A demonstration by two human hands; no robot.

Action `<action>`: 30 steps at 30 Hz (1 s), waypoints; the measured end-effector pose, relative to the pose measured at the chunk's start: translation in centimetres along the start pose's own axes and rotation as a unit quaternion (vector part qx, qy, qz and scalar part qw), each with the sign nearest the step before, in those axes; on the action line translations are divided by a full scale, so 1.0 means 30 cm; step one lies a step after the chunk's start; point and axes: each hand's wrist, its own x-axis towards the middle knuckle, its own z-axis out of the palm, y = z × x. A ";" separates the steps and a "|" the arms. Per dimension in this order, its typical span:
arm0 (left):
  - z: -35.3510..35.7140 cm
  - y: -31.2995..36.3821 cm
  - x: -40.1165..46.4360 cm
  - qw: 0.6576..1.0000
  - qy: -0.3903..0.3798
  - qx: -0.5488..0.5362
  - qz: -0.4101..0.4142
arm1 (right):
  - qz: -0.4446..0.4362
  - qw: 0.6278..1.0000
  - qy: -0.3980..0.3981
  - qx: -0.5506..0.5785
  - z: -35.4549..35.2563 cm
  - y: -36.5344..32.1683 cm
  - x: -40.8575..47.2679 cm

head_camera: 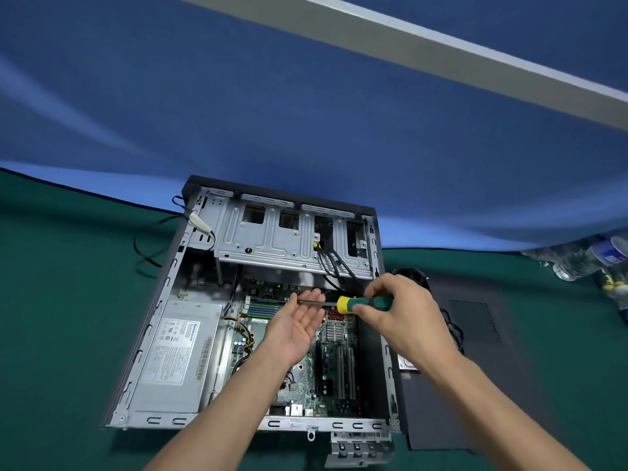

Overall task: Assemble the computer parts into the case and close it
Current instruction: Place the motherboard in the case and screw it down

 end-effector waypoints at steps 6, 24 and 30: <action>0.011 0.007 -0.007 1.000 -0.013 0.015 -0.010 | 0.020 0.999 0.013 0.030 -0.003 0.040 -0.025; -0.068 0.026 0.051 0.709 0.094 0.689 0.114 | -0.004 0.997 -0.059 -0.045 0.004 0.174 -0.138; -0.066 0.036 0.060 0.633 0.098 0.758 0.123 | -0.037 0.980 -0.169 -0.098 0.030 0.168 -0.154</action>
